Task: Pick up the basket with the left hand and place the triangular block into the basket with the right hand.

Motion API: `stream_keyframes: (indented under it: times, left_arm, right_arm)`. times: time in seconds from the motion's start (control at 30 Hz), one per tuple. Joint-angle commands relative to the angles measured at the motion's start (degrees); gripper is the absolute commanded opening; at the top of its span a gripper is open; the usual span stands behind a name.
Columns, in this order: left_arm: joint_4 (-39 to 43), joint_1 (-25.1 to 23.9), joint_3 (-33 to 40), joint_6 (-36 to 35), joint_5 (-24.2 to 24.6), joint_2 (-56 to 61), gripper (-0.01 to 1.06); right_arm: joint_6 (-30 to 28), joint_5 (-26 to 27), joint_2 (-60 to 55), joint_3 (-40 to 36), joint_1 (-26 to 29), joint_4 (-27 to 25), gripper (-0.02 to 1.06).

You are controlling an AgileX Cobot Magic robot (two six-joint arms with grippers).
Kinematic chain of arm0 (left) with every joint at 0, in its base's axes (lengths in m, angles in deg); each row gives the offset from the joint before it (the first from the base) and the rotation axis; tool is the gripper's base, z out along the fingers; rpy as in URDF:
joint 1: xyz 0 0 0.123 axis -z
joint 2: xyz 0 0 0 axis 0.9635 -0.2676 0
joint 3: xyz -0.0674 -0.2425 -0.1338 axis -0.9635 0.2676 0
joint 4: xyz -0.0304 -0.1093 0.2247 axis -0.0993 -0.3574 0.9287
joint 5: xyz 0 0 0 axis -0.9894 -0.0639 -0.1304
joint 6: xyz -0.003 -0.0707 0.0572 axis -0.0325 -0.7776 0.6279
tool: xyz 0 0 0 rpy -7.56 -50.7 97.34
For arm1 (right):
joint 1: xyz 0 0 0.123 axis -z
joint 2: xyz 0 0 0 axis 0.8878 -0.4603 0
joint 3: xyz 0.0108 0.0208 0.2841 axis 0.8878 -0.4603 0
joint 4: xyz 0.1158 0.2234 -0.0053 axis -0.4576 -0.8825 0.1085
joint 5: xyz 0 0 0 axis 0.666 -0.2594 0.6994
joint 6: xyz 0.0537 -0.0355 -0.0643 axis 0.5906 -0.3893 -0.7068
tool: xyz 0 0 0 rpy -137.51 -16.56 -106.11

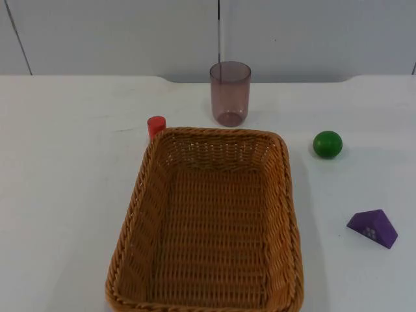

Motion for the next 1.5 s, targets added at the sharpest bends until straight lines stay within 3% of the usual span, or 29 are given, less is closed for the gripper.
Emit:
stream_keyframes:
  times: [0.0,1.47]
  left_arm:
    - [-0.4,0.4,0.3,-0.4,-0.6,0.2,1.05]
    - [-0.4,0.4,0.3,-0.4,-0.6,0.2,1.05]
  right_arm:
    - [-0.2,0.3,0.1,-0.4,0.3,0.0,1.05]
    - [-1.0,0.3,0.1,-0.4,0.3,0.0,1.05]
